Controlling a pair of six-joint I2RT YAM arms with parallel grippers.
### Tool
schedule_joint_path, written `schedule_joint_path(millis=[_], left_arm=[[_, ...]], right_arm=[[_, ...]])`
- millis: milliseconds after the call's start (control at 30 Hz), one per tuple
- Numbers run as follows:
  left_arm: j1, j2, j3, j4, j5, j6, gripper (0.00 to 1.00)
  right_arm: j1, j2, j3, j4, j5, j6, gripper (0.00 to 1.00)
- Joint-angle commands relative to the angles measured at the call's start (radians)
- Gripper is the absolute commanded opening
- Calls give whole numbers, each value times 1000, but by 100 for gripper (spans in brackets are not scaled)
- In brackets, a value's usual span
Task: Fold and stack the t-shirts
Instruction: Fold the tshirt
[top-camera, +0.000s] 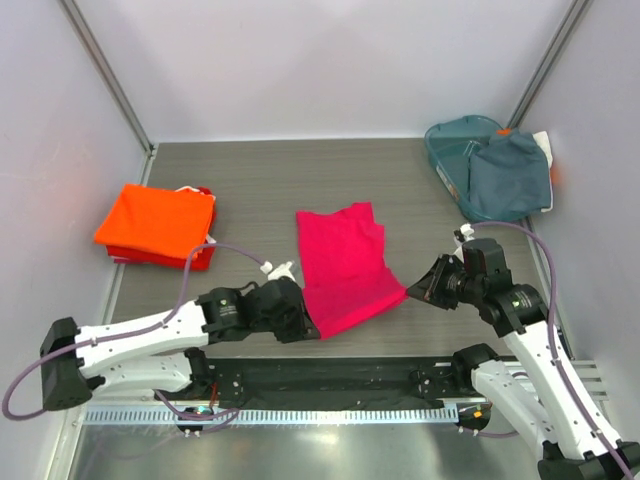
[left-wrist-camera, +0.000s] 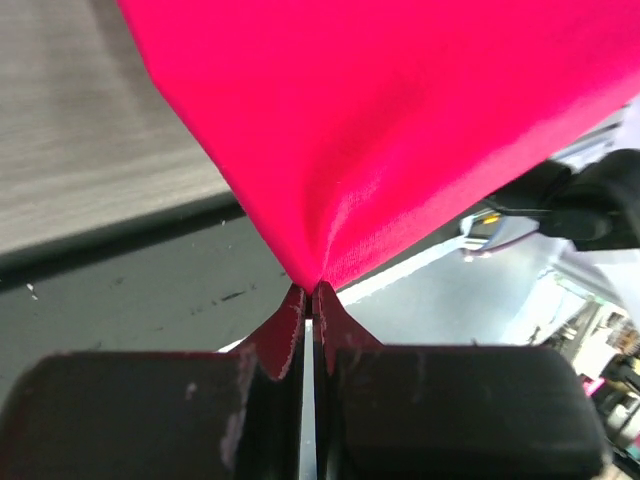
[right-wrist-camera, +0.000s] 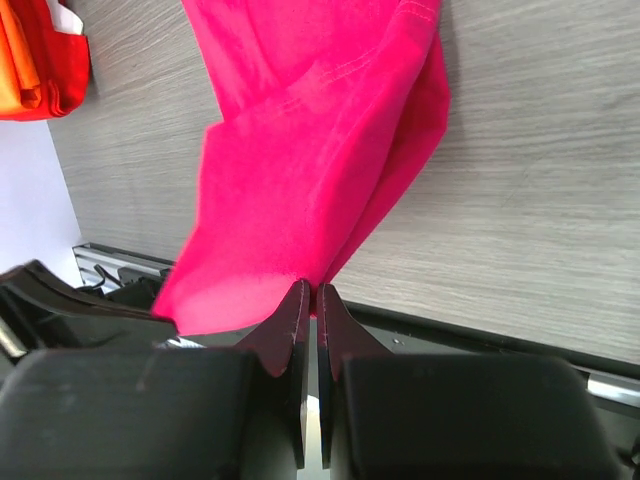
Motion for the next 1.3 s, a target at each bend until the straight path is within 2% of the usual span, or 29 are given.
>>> schedule_joint_path(millis=[0,233,500,700,967,1267], left_arm=[[-96,38,33,0,-134,-88,0],[-216,60,-9,35,-208,-168,0],[-225,60,-67,187,-168,-186,0],[-225,13,-33,106,-219,-179,0],[-95,-119,-52,46,-165,-137,0],[58,-112,-43,50,-35,-48,0]], right_arm=[[-6,-56,-21,-34,29,20,1],[-6,-143,-55,-78,63,24,1],[-6,-148,-17,-106,109,7,1],[-6,-125,29,-109,158,-3,1],[-6,-37,104,-64,213,-8,1],[-6,88,174,-9,219,-22,1]])
